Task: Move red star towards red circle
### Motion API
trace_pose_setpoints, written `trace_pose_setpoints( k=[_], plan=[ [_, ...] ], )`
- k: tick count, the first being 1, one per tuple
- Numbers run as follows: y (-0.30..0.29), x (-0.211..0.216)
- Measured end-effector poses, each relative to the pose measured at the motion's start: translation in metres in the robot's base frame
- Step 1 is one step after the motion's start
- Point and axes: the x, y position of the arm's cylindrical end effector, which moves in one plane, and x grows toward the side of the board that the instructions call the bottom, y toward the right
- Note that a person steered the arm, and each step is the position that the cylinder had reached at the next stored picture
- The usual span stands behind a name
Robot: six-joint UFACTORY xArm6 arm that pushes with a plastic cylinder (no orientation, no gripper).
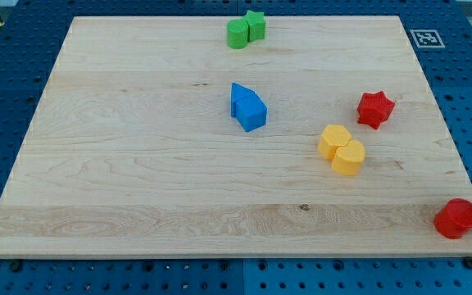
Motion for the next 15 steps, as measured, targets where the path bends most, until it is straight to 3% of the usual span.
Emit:
trace_pose_setpoints(
  k=[2, 4, 5, 6, 8, 9, 11, 13, 15],
  plan=[
    [-0.001, -0.1],
    [-0.053, -0.208],
    [-0.102, -0.218],
    [-0.127, -0.206],
    [-0.125, -0.155],
    [-0.128, -0.154],
    [-0.144, -0.196],
    [-0.099, -0.185],
    [-0.05, -0.126]
  ],
)
